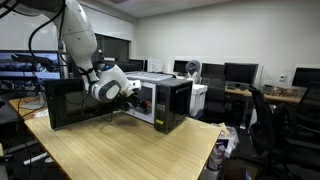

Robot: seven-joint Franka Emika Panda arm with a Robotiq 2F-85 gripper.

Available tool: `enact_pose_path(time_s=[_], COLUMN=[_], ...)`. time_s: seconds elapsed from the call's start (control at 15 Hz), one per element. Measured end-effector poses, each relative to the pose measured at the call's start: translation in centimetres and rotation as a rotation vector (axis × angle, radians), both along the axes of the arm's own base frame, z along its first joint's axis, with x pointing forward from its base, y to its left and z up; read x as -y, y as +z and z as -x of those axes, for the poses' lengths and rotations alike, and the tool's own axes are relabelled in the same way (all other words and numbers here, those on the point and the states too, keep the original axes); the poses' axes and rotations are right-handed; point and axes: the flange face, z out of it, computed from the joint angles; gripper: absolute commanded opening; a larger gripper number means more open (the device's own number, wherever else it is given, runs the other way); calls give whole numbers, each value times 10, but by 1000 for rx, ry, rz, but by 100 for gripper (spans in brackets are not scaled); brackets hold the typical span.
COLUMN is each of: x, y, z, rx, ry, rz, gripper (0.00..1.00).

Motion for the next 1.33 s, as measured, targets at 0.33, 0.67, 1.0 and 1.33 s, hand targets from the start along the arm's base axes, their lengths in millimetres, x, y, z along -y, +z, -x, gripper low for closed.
enact_pose_path(time_s=[0.33,0.67,1.0,1.33], x=[2,3,3,3], y=[7,7,8,4], z=[-8,-8,-8,-4], rx=[21,23,26,13], ry=[-3,-7,-10,-10], rz=[0,-12,-21,-22], gripper=[79,45,5,1])
